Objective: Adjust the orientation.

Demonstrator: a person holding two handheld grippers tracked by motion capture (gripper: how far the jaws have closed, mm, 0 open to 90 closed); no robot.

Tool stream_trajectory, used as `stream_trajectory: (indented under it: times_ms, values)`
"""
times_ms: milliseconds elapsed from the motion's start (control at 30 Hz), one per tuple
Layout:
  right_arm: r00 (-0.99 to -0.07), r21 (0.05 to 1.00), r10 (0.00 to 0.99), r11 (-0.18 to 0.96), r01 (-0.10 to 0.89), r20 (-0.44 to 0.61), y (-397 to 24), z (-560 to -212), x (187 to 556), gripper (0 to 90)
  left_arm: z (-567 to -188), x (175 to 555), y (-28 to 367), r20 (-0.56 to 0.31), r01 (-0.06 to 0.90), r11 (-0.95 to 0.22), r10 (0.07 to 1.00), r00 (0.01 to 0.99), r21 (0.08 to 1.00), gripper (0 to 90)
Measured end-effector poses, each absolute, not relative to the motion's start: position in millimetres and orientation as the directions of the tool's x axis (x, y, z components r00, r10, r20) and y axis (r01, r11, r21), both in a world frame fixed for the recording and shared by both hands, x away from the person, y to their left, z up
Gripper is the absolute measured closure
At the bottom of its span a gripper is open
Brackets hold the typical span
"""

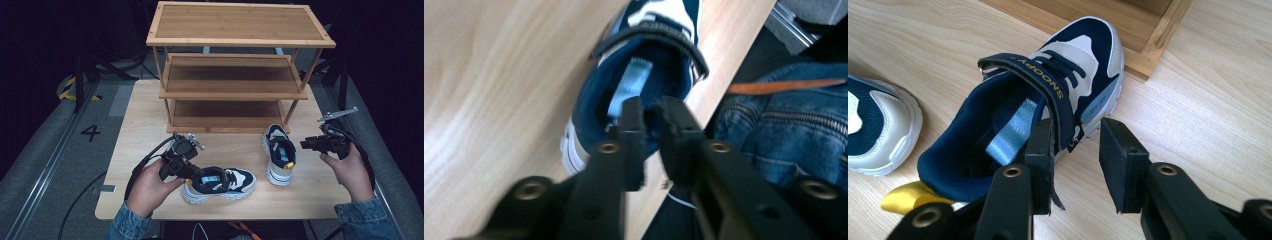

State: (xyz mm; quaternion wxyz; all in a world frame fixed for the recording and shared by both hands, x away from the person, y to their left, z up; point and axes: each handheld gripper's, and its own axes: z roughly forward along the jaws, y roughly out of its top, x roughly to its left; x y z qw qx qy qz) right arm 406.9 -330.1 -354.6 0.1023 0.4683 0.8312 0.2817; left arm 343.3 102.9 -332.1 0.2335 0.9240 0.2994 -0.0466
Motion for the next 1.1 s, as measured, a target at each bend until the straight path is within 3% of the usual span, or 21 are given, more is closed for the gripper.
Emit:
stream_trajectory:
  times_ms: [100, 233, 533, 667, 1100]
  values:
    - [-0.538, 0.565, 0.838, 0.399, 0.722, 0.095, -331.3, -354.5, 404.4, 64.8, -339.3, 349.4, 95.6, -0.173, 0.564, -0.708, 0.548, 0.818, 0.424, 56.1]
    - [-0.530, 0.566, 0.842, 0.392, 0.725, 0.097, -334.5, -354.6, 401.2, 63.9, -352.1, 358.6, 88.7, -0.130, 0.535, -0.722, 0.538, 0.833, 0.438, 47.2]
    - [-0.505, 0.570, 0.857, 0.368, 0.735, 0.098, -346.3, -356.0, 392.2, 63.6, -383.9, 380.0, 69.8, -0.137, 0.520, -0.771, 0.508, 0.850, 0.368, 50.8]
    - [-0.496, 0.570, 0.863, 0.359, 0.739, 0.099, -350.5, -356.2, 388.2, 63.7, -388.9, 383.7, 65.8, -0.159, 0.521, -0.785, 0.498, 0.853, 0.337, 60.2]
    - [-0.496, 0.568, 0.863, 0.364, 0.738, 0.092, -350.9, -356.6, 386.5, 62.9, -387.6, 385.7, 66.2, -0.138, 0.527, -0.788, 0.512, 0.848, 0.319, 74.8]
